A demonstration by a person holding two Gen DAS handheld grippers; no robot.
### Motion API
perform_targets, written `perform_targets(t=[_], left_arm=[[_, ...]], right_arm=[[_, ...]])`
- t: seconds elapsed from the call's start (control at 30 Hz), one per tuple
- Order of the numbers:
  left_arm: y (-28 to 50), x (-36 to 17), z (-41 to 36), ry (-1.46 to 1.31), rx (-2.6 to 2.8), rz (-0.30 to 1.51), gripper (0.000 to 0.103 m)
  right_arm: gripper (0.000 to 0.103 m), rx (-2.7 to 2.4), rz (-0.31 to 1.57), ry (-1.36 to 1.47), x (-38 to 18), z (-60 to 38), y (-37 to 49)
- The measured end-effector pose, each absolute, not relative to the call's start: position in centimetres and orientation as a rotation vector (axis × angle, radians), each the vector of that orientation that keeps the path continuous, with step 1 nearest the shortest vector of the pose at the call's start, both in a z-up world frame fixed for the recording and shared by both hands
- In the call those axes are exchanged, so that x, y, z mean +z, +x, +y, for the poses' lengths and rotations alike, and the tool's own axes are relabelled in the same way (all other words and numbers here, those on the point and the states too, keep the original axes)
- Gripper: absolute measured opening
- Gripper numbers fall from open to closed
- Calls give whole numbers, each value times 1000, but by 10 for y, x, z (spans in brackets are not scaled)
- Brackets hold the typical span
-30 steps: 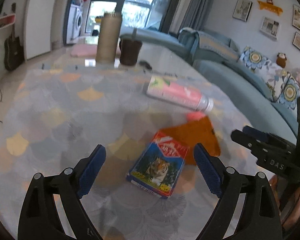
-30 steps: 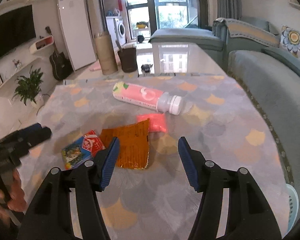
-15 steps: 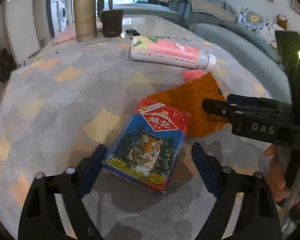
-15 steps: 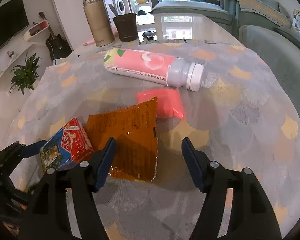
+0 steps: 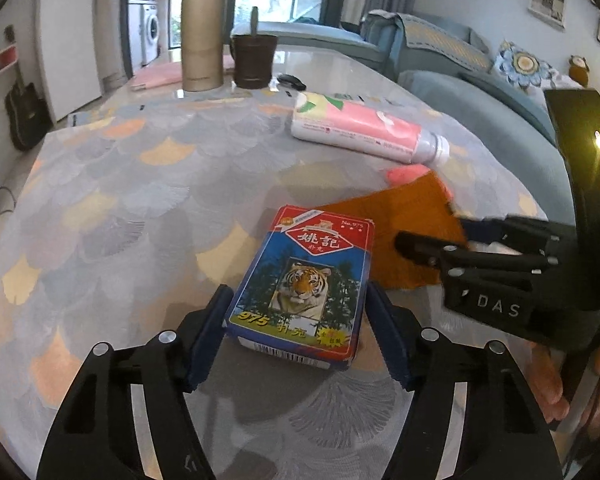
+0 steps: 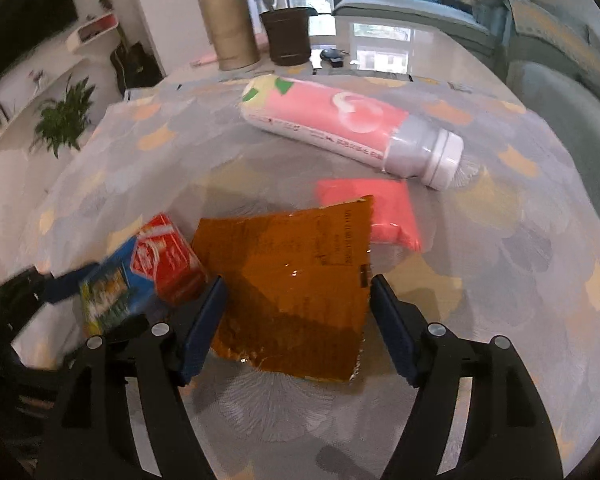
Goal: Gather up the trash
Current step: 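Grasp the tiger-print card box with the left tool while the right tool grasps the orange wrapper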
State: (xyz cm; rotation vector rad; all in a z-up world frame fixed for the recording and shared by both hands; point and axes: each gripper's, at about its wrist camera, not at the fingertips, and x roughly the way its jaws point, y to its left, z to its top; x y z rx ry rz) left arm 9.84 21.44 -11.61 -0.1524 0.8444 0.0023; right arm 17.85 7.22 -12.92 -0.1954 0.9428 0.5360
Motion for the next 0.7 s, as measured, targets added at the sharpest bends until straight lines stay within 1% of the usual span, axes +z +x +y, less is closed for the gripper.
perform_targets(t=[0.03, 0.1, 0.13, 0.23, 0.43, 0.7], left_arm=[[97, -116, 215, -158, 7, 840, 64], [97, -115, 217, -171, 10, 836, 64], [98, -115, 217, -174, 11, 836, 64], [97, -113, 217, -178, 8, 820, 63], [92, -108, 221, -201, 10, 775, 63], [82, -98, 223, -217, -28, 699, 60]], right_arm=[[36, 544, 938, -199, -129, 72, 177], [23, 550, 929, -199, -129, 72, 175], [19, 555, 924, -188, -128, 71, 175], [12, 591, 893, -166, -124, 67, 170], [5, 581, 833, -151, -115, 63, 164], [3, 567, 837, -31, -108, 34, 164]])
